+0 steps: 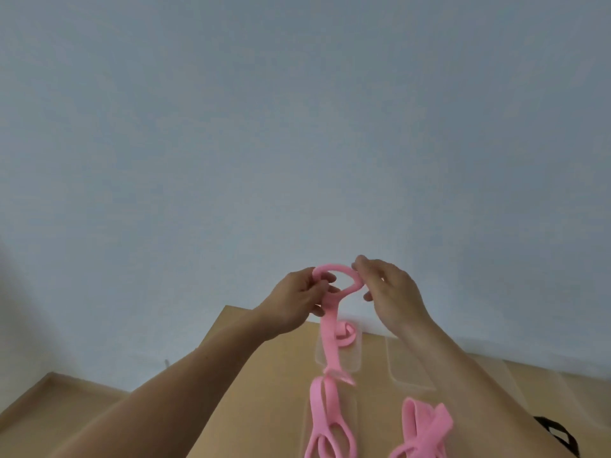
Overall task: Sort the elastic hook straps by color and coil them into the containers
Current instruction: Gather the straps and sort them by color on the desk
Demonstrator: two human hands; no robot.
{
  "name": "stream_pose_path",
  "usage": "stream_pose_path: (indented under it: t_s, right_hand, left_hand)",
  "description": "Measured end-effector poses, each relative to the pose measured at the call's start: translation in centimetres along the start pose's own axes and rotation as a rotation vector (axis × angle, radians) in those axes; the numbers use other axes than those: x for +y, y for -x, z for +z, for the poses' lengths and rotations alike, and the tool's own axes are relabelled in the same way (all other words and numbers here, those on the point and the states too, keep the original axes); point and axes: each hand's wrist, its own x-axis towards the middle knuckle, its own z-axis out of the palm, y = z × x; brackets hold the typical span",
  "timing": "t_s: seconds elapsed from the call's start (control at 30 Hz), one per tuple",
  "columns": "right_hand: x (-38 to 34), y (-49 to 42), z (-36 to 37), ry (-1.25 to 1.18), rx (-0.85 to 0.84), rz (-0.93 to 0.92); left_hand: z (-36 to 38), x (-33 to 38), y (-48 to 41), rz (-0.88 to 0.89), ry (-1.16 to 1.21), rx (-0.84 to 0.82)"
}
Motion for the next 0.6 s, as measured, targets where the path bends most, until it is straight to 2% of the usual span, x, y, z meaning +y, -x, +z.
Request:
stream_pose_path:
  t_s: [0.1,0.17,0.27,0.43,0.6]
  right_hand:
    - [-0.3,-0.4,0.4,-0.007,-0.011,-0.292]
    - [-0.4,-0.7,0.5,0.039,-0.048,-0.369]
    - [-0.5,-1.3,0.4,-0.005,-0.077,-0.316]
    - [-1.0,-1.2,0.2,-0.281,-0.125,-0.214]
    - [-0.7,-1.1,0.2,-0.243,-0.116,-0.244]
  left_hand:
    - [-0.1,0.4,-0.2,-0.02,0.034,-0.005]
    - [-0.2,0.5,0.0,-0.037,0.083,-0.008]
    - [-0.7,0.9,0.5,-0.08,0.17,-0.074]
    - [-1.7,2.2,0.1,-0.198,0.196,-0.151]
    - [-1.8,2.6,-0.3,-0.25,0.257,-0.161]
